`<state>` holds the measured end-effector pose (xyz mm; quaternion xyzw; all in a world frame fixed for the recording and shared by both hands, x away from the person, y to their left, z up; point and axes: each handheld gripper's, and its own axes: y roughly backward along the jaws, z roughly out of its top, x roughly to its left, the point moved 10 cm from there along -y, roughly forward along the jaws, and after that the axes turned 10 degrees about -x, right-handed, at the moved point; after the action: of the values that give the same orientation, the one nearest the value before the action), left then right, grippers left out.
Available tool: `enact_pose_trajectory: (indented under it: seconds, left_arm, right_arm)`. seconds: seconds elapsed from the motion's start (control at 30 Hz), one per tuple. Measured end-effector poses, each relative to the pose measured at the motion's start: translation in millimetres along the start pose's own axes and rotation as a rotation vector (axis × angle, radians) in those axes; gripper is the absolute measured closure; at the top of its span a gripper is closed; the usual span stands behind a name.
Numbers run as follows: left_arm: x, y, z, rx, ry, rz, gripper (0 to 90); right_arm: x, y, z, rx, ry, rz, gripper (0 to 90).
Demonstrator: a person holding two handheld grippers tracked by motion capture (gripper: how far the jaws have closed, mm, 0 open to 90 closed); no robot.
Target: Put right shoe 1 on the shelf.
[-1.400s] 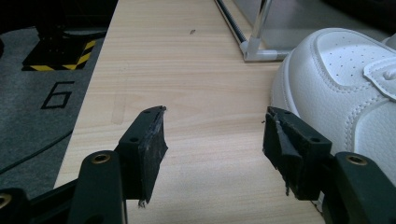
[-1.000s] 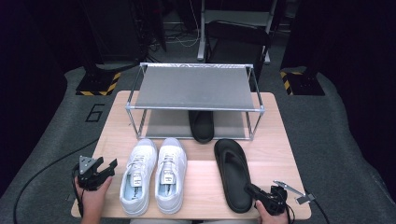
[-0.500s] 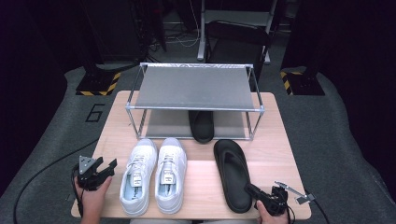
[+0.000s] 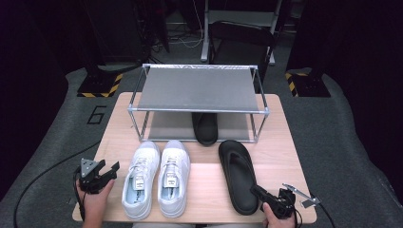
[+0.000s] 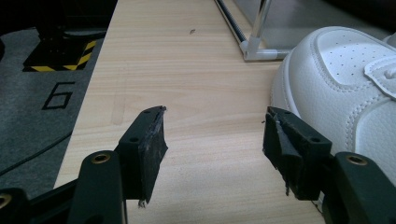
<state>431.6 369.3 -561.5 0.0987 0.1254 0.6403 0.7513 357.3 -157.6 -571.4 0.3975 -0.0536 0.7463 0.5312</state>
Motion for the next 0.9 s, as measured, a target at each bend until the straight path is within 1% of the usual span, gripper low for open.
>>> enact_pose_trajectory:
  seconds: [0.03,0.1,0.13,0.17,0.2,0.23,0.37,0.4,0.43,0.53,0.57,0.6,0.63,0.7,0.77,0.8,0.87,0.9]
  left_arm:
    - [0.1,0.0,0.1,-0.001,0.001,-0.001,38.6]
    - [0.5,-0.6,0.4,-0.009,0.003,0.004,38.6]
    - [0.5,-0.6,0.4,-0.009,0.003,0.004,38.6]
    - [0.2,-0.3,0.2,-0.004,0.002,0.0,38.6]
    - [0.0,-0.2,0.2,-0.001,0.0,0.0,38.6]
    - [-0.3,-0.5,0.1,0.0,-0.001,-0.002,38.6]
    - [-0.4,-0.5,-0.1,0.001,-0.003,-0.004,38.6]
    - [-0.3,-0.5,0.0,0.0,-0.001,-0.003,38.6]
    - [-0.2,-0.5,0.1,-0.001,0.001,-0.002,38.6]
    - [-0.2,-0.4,0.1,-0.002,0.001,-0.003,38.6]
    - [0.2,-0.2,-0.2,0.003,0.001,-0.003,38.6]
    - [0.2,-0.2,-0.2,0.003,0.001,-0.003,38.6]
    - [0.1,-0.4,-0.4,0.003,0.005,-0.003,38.6]
    - [0.7,-0.7,-0.5,0.004,-0.001,-0.004,38.6]
    - [0.4,-0.6,-0.8,0.007,0.001,-0.004,38.6]
    - [0.0,-0.8,-0.9,0.006,0.004,-0.003,38.6]
    - [0.6,-0.9,-1.1,0.009,-0.005,-0.006,38.6]
    - [0.2,-1.5,-0.7,0.003,0.0,-0.005,38.6]
  right_arm:
    - [1.3,-0.5,2.1,-0.005,-0.01,-0.005,67.0]
    - [1.2,-1.6,4.2,-0.007,-0.002,-0.001,67.0]
    - [1.2,-1.6,4.2,-0.007,-0.002,-0.001,67.0]
    - [1.9,-2.5,5.5,-0.003,-0.013,-0.009,67.1]
    - [2.4,-3.9,7.6,-0.011,-0.013,-0.009,67.0]
    - [2.8,-5.7,11.2,-0.014,-0.003,-0.009,67.0]
    - [3.6,-9.9,17.8,-0.028,0.011,-0.007,67.1]
    - [4.8,-10.9,20.1,-0.025,-0.006,-0.015,67.0]
    - [5.5,-15.2,25.2,-0.035,-0.003,-0.006,67.0]
    - [5.5,-19.9,29.0,-0.034,-0.002,-0.009,67.0]
    - [5.8,-25.6,33.3,-0.039,-0.007,-0.012,67.0]
    - [5.8,-25.6,33.3,-0.039,-0.007,-0.012,67.0]
    - [5.5,-32.1,37.2,-0.045,0.008,-0.014,67.0]
    - [5.8,-38.2,41.4,-0.051,0.015,-0.026,67.0]
    - [6.5,-40.8,43.2,-0.047,0.007,-0.035,67.0]
    - [6.1,-44.1,45.7,-0.057,0.02,-0.025,67.0]
    - [7.5,-50.1,50.1,-0.056,0.005,-0.033,67.0]
    - [7.7,-53.4,52.4,-0.062,0.006,-0.029,67.0]
